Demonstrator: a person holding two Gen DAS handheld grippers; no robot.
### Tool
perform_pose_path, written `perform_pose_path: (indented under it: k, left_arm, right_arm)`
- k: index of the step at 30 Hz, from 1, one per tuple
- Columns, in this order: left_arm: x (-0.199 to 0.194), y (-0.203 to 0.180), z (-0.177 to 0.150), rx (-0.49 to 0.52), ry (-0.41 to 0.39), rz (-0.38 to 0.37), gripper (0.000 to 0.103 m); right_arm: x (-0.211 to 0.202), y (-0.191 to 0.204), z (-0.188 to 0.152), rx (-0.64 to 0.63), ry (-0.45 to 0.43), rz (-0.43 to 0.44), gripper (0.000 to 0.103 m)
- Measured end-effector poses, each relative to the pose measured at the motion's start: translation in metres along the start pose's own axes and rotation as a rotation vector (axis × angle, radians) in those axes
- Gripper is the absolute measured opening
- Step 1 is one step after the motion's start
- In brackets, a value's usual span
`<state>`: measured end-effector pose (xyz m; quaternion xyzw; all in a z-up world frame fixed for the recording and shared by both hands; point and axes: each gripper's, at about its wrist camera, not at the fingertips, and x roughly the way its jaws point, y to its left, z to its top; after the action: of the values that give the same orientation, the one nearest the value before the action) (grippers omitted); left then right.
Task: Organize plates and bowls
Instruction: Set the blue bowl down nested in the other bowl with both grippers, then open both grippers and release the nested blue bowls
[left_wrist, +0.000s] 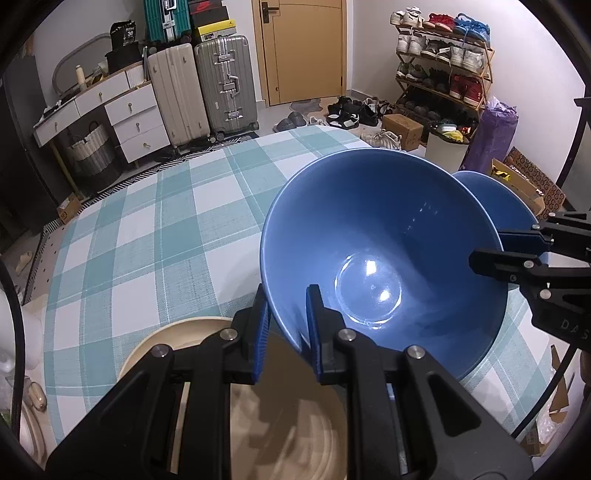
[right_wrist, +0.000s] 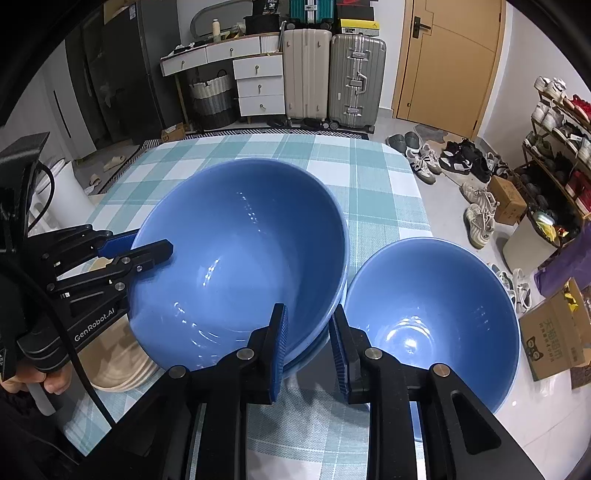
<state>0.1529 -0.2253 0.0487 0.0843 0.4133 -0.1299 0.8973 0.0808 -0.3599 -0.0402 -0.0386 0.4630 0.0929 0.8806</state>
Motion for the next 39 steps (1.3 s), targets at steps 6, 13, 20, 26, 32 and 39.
perform_pose_path:
  k: [6,13,20,26,32,39]
  left_arm:
    - [0.005,0.0,-0.003,0.015,0.003,0.01,0.015]
    - [0.009,-0.002,-0.005,0.028,0.014,0.014,0.016]
    - [0.015,-0.003,-0.007,0.04,0.032,0.02,0.016]
    - [0.017,-0.001,-0.007,0.037,0.042,0.012,0.017]
    - [0.019,0.002,-0.008,0.037,0.045,0.002,0.019]
    - [0.017,0.006,-0.008,0.013,0.056,-0.029,0.024]
  right_arm:
    - [0.004,0.002,-0.002,-0.019,0.01,-0.015,0.025]
    - [0.007,0.002,-0.004,-0.021,0.016,-0.023,0.026]
    - [0.011,0.004,-0.004,-0.038,0.02,-0.036,0.026]
    - [0.013,0.005,-0.007,-0.049,0.022,-0.049,0.027]
    - [0.013,0.002,-0.007,-0.049,0.024,-0.062,0.027]
    - [0.006,-0.002,-0.006,-0.046,0.009,-0.043,0.037]
